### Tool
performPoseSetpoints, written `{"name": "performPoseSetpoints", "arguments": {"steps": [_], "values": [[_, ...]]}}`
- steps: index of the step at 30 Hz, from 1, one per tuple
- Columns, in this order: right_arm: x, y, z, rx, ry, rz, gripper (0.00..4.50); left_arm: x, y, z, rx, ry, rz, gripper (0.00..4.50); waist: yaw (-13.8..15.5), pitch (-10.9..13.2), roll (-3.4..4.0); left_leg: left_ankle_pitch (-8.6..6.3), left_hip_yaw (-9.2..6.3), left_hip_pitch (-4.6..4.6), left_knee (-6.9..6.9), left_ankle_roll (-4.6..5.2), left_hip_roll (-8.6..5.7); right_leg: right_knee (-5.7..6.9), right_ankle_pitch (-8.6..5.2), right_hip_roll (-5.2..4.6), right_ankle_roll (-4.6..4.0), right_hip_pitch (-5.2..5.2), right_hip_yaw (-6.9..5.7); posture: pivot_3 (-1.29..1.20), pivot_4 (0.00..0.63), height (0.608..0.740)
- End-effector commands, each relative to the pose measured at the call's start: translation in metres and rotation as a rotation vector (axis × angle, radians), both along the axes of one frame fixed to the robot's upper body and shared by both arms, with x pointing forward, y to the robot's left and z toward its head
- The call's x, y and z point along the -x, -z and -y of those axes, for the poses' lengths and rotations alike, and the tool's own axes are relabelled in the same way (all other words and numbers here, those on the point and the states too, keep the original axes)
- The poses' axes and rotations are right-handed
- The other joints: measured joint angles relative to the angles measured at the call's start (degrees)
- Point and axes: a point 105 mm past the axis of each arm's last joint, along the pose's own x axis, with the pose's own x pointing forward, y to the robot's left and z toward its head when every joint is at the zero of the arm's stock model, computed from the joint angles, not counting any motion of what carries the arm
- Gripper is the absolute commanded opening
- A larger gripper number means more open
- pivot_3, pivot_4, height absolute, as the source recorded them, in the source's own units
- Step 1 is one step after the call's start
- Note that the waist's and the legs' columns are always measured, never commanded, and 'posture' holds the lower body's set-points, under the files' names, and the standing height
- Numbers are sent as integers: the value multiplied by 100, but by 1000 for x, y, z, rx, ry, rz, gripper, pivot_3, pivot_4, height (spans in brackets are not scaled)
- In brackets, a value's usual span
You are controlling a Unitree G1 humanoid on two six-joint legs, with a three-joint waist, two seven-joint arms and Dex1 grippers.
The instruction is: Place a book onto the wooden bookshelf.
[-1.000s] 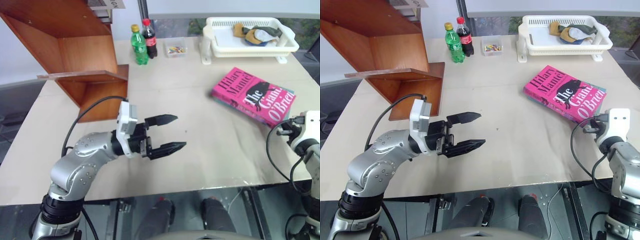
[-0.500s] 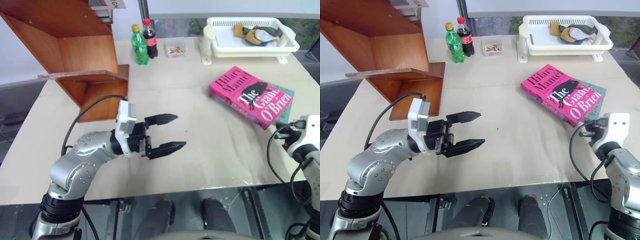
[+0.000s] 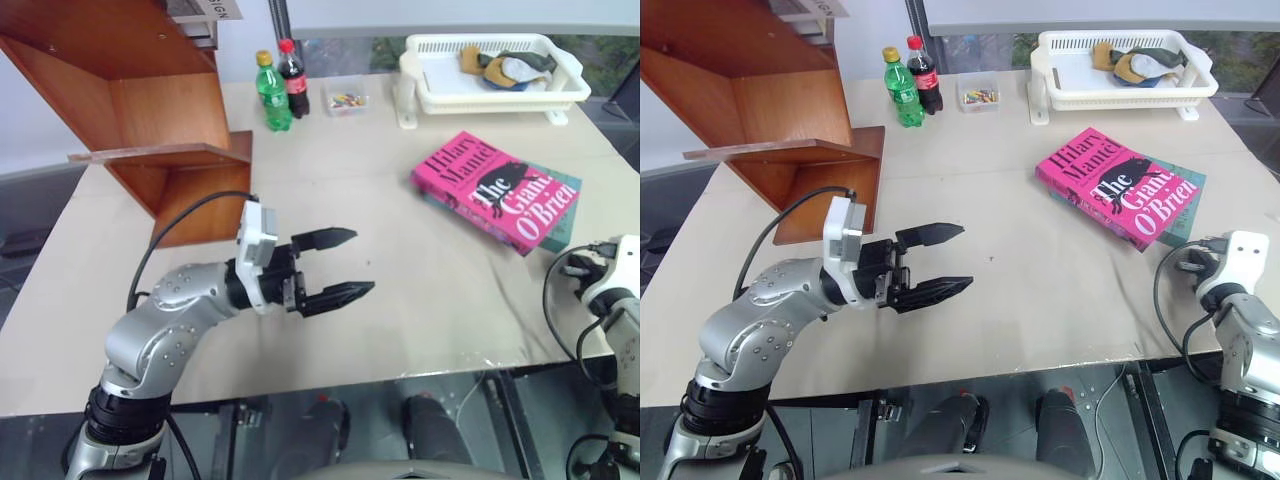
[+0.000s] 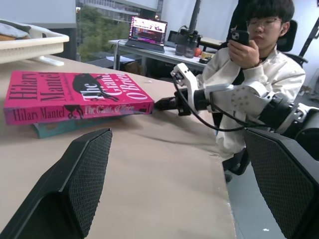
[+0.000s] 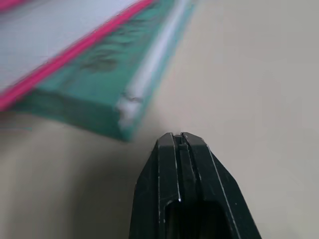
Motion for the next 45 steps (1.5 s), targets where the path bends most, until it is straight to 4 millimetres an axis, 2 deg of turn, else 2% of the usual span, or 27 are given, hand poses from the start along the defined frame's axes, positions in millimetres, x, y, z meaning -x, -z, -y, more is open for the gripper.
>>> {"name": "performPoseSetpoints", "arguments": {"steps": [1, 8, 12, 15, 20, 25, 32, 37, 41, 45], "values": [[6, -8, 3, 3, -50, 54, 16, -2, -4, 4, 12, 13, 33, 4500, 2, 0, 0, 0, -2, -2, 0, 0, 0, -1, 0, 0, 0, -1, 0, 0, 150, 740], [34, -6, -5, -18, -103, 97, 16, -18, -2, 9, 15, 38, 42, 4500, 7, -3, 4, 0, -8, -1, 1, 0, 0, -2, 0, 1, 0, 0, -5, 0, 150, 740], [43, -3, 20, 27, 44, 96, 16, -24, -2, 14, 8, 70, 53, 4500, -17, -3, 5, 0, -2, 2, 4, 0, -1, 0, 1, 1, 2, 4, 0, 0, 150, 740], [39, -5, 35, 43, 133, 119, 16, -28, -5, 13, -1, 90, 54, 4500, -31, -4, 6, 0, -3, 3, 4, 0, -1, 2, 2, 2, 3, 3, 0, 0, 150, 740], [16, -8, 31, 30, 124, 165, 16, -29, -7, 9, -13, 104, 54, 4500, -73, -7, 11, 0, 5, 5, 4, 0, 0, 8, 2, 5, 3, 0, 9, 0, 150, 740], [-2, -12, 15, 10, 82, 199, 16, -29, -7, 2, -3, 61, 64, 4500, -58, -7, 12, 0, 4, 5, 4, 0, 1, 9, 2, 5, 3, -2, 10, 0, 150, 740], [-9, -9, -17, -49, -62, 188, 16, -24, -12, -5, 32, -16, 66, 4500, -49, -7, 12, 0, 2, -2, 4, 0, 1, 7, 2, 4, 3, -8, 10, 0, 150, 740], [1, -24, -49, -62, -250, 217, 16, -20, -8, -9, 22, -56, 53, 4500, -53, -9, 14, 0, 3, -1, 4, 0, 2, 8, 2, 4, 3, -9, 10, 0, 150, 740], [12, -30, -72, -99, -343, 232, 16, -19, -6, -9, 28, -69, 37, 4500, -43, -9, 14, 0, 4, -1, 4, 1, 2, 9, 2, 4, 3, -8, 12, 0, 150, 740], [20, -29, -93, -107, -421, 218, 16, -26, -7, -5, 33, -79, 20, 4500, -35, -9, 14, 0, 2, -1, 4, 0, 2, 10, 2, 4, 3, -8, 9, 0, 150, 740]]}}
